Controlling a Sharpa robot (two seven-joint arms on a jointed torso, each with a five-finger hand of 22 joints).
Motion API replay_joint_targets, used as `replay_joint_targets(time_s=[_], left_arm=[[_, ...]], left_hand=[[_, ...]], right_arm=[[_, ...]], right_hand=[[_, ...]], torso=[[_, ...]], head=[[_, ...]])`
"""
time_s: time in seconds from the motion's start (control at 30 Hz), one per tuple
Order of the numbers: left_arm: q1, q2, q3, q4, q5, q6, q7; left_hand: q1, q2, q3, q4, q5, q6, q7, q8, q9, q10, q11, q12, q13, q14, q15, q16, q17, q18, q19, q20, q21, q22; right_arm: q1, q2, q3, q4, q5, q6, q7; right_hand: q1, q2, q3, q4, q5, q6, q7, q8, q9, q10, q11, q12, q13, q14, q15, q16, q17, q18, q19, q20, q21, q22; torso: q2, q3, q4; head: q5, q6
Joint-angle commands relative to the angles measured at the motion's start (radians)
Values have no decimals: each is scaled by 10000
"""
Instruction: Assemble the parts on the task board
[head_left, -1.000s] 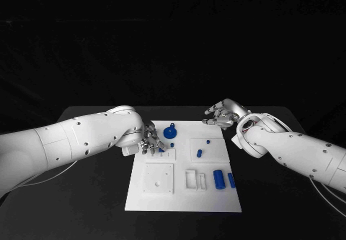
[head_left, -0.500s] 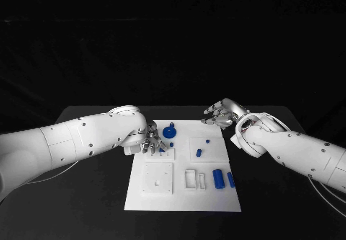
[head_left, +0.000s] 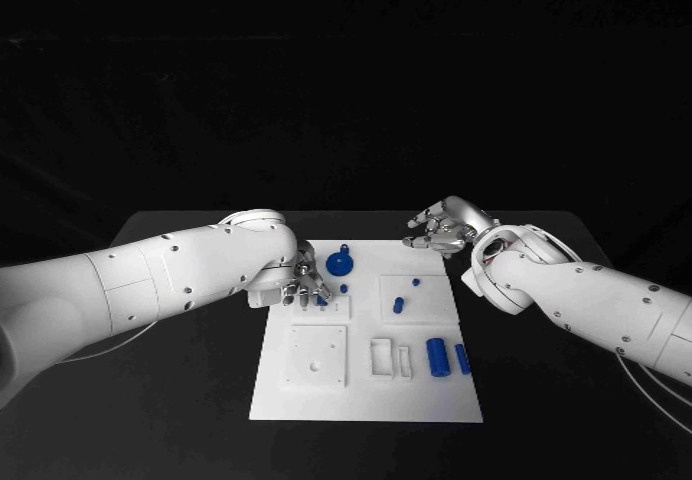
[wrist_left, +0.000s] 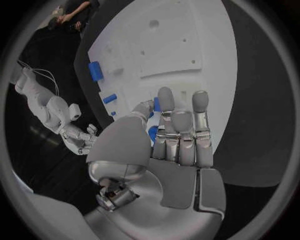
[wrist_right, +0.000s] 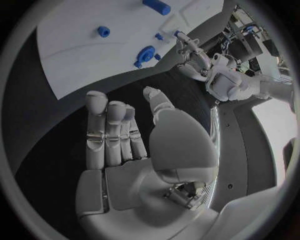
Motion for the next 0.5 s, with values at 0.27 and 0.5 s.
replay_joint_targets(time_s=[0.27,0.5], left_arm=[[33,85,2,-22,32,812,-116],[29,95,1,-36,60,829,-113]], left_hand=[[-43,230,565,-690,-234,2056,-914,46,65,408,-121,80,22,10,-46,69,-22,-72,-91,6,91,199],[-69,273,548,-691,-241,2053,-914,45,85,408,-116,88,26,1,-44,78,-34,-72,-105,8,100,196]], right_arm=[[-5,17,4,3,-15,105,40],[-5,30,4,-3,-15,109,41]], right_hand=[[-80,0,45,1,36,3,21,-38,-10,-37,18,-26,-13,6,-26,-40,-12,133,407,4,-19,546],[-80,0,45,1,36,3,21,-38,-10,-37,18,-26,-13,6,-26,-40,-12,133,407,4,-19,546]], torso=[[3,-14,0],[-1,-11,8]], head=[[-34,-36],[-44,-61]])
